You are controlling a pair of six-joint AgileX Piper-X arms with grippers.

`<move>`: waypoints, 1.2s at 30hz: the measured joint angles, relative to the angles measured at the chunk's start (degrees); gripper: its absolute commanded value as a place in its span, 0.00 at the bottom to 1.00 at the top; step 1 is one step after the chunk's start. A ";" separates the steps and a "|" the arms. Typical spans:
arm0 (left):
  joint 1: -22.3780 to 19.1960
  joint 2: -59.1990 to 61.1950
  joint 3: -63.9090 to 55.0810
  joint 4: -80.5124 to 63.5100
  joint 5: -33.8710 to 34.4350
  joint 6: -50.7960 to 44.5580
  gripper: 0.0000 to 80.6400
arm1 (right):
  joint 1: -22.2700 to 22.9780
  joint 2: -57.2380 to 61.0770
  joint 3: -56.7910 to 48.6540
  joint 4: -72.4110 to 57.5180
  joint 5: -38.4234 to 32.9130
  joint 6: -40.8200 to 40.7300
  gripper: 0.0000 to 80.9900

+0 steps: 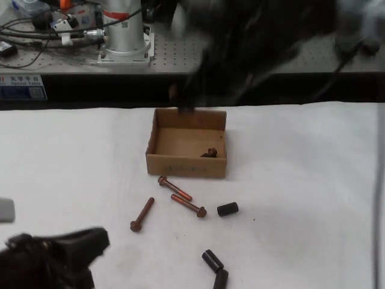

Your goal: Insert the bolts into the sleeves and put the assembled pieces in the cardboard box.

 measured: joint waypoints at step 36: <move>-20.97 31.88 -12.28 -32.81 -5.81 -4.11 0.17 | -1.08 -38.70 64.61 -69.25 -9.32 28.66 0.01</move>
